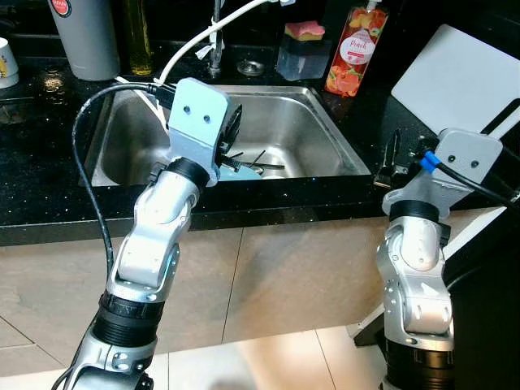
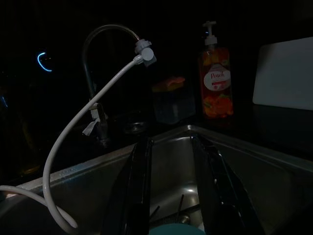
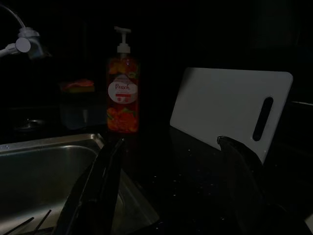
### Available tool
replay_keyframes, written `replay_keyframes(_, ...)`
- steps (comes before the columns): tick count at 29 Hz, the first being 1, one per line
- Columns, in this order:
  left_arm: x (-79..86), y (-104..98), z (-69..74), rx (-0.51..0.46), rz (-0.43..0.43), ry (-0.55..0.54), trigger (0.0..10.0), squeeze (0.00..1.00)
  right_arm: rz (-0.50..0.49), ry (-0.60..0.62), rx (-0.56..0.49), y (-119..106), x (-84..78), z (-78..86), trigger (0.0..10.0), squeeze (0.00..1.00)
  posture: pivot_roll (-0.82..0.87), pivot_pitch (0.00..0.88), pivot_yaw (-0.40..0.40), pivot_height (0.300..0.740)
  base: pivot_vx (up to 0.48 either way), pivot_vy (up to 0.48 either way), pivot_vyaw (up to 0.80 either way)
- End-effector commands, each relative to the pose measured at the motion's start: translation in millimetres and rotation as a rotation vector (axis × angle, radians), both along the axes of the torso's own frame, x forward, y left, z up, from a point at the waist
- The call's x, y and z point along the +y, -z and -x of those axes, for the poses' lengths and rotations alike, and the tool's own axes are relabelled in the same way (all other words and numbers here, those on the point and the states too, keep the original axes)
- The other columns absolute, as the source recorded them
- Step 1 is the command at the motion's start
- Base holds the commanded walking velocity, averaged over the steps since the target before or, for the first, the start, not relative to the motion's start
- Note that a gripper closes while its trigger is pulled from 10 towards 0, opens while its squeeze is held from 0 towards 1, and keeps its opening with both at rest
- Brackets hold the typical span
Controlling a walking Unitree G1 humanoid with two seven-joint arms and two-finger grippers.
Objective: Kitchen organization
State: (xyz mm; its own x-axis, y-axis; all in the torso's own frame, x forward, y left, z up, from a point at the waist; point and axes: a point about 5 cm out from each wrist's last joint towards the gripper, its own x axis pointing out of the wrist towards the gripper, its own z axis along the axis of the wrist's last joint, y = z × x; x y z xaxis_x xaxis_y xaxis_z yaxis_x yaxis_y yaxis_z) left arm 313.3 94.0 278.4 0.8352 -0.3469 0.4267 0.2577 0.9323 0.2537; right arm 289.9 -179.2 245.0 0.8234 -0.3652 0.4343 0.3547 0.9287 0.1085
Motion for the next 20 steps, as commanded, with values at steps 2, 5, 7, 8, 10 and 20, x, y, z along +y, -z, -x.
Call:
replay_keyframes(2, -4.9, 6, 1.3, 0.012, -0.007, 0.012, 10.0, 0.00, -0.017, -0.014, 0.027, 4, 2.9, -3.1, 10.0, 0.00, 0.18, 0.025, -0.085, 0.740, 0.000, 0.000, 0.00)
replay_keyframes(5, -5.6, 9, 3.4, 0.020, -0.016, 0.015, 10.0, 0.00, -0.029, -0.012, 0.043, 8, 2.4, -3.0, 10.0, 0.00, 0.19, 0.026, -0.088, 0.740, 0.000, 0.000, 0.00)
replay_keyframes(7, -4.7, 10, 4.2, 0.017, -0.020, 0.014, 10.0, 0.00, -0.037, -0.010, 0.052, 10, 2.6, -3.2, 10.0, 0.00, 0.19, 0.026, -0.088, 0.740, 0.000, 0.000, 0.00)
replay_keyframes(8, -3.8, 10, 4.1, 0.017, -0.024, 0.008, 10.0, 0.00, -0.039, -0.010, 0.056, 11, 2.7, -3.3, 10.0, 0.00, 0.19, 0.026, -0.088, 0.740, 0.000, 0.000, 0.00)
replay_keyframes(10, -0.4, 13, 3.3, 0.029, -0.025, -0.009, 10.0, 0.00, -0.038, -0.010, 0.059, 12, 2.3, -2.2, 10.0, 0.00, 0.19, 0.038, -0.091, 0.740, 0.000, 0.000, 0.00)
replay_keyframes(20, 1.4, 12, 1.7, 0.036, -0.029, -0.021, 10.0, 0.00, -0.043, -0.009, 0.084, 16, 2.4, -2.9, 10.0, 0.00, 0.18, 0.053, -0.084, 0.740, 0.000, 0.000, 0.00)
